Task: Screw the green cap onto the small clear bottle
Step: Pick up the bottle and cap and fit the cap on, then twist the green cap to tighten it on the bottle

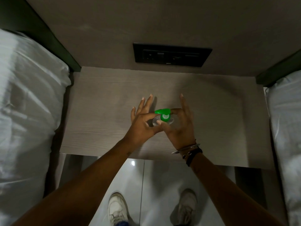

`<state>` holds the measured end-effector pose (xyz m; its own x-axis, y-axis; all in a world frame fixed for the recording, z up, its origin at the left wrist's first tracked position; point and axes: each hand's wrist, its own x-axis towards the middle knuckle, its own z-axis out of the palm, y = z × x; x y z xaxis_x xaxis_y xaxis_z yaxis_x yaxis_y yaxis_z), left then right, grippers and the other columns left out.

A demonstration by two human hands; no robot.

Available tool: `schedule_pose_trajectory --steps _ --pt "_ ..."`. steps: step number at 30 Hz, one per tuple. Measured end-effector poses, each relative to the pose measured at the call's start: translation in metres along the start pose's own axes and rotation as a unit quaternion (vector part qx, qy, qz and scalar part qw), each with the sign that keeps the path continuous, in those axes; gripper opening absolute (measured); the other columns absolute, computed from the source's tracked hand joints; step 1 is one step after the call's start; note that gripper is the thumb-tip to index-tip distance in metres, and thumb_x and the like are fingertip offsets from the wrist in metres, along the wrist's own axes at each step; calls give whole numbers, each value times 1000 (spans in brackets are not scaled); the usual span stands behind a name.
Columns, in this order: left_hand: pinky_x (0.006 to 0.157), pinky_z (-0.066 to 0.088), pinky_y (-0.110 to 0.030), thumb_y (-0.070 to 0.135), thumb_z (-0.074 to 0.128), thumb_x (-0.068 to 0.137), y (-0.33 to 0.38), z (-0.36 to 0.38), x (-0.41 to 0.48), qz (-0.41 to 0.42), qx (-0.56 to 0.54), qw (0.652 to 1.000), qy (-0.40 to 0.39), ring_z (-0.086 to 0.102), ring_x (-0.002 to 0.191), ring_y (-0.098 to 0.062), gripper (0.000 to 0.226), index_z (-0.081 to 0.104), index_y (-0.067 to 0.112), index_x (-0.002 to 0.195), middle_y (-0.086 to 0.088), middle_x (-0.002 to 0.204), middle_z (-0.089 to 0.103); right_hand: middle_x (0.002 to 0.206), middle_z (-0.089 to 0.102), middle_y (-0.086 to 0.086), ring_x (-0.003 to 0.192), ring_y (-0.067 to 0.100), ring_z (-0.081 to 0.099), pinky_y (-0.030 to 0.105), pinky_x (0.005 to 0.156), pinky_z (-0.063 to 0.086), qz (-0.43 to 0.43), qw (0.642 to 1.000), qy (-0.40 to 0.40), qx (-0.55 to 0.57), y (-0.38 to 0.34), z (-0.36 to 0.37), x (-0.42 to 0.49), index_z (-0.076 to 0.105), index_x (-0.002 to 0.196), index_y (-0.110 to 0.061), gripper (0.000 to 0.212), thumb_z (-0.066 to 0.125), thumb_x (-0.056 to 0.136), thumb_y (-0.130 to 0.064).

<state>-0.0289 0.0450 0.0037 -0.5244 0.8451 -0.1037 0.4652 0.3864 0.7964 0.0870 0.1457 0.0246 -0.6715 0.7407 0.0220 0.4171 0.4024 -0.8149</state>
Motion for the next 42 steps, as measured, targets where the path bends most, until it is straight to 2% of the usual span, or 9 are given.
schedule_pose_trajectory --steps 4,8,15,21,26,30,34,37,42 --pt "114 -11 -47 36 76 69 -3 -3 2 10 5 1000 9 -9 143 -9 38 64 35 105 12 155 7 158 11 13 144 28 17 51 116 23 -19 999 -49 4 -7 -5 5 24 135 -46 91 79 63 -47" --pt "113 -12 -45 46 73 68 -1 -8 9 6 -13 1000 19 -8 143 -5 40 61 40 106 16 154 7 153 29 12 143 31 18 61 113 23 -34 998 -58 7 -11 -9 24 67 106 -20 38 79 71 -25" --pt "115 -9 -50 41 70 74 -10 4 -6 8 15 1000 16 -9 143 -7 50 55 35 122 14 153 8 151 28 12 139 26 26 51 111 31 -10 1000 -25 -11 -1 -2 0 52 118 -21 76 84 55 -49" --pt "114 -12 -48 57 66 67 -1 -5 1 0 -15 1000 -10 -10 144 -9 61 49 43 124 18 154 5 148 36 12 140 28 24 54 114 24 -27 999 -41 10 0 -11 11 66 105 -18 38 79 70 -24" --pt "114 -8 -52 35 71 75 -3 0 0 -4 13 1000 -3 -8 142 -9 50 51 40 121 6 157 11 150 31 14 140 26 25 44 113 28 9 999 -51 14 -7 -3 7 50 123 -20 77 87 56 -34" --pt "112 -8 -51 39 74 70 0 -6 5 14 8 999 -35 -6 142 -12 57 46 49 118 6 157 12 143 43 13 135 31 34 57 110 31 -8 996 -50 68 -8 -4 11 65 101 -17 40 82 65 -12" --pt "113 -8 -52 37 71 74 0 -10 8 9 33 998 -52 -5 143 -13 50 52 47 119 4 158 13 124 52 11 115 28 50 56 97 43 18 998 60 27 -24 5 13 41 98 -39 73 90 44 -35" --pt "112 -10 -50 35 72 74 -1 -10 9 8 17 998 -66 -7 143 -13 56 48 46 123 3 159 11 144 38 14 131 30 37 57 105 36 25 1000 -12 9 -20 6 12 41 114 -38 80 85 49 -49" --pt "110 -12 -46 41 73 72 0 -11 10 3 -9 997 -81 -9 144 -11 55 46 49 119 8 159 9 152 29 16 142 36 19 64 111 22 -41 996 -71 -20 -1 -8 8 67 106 -17 35 74 74 -28"
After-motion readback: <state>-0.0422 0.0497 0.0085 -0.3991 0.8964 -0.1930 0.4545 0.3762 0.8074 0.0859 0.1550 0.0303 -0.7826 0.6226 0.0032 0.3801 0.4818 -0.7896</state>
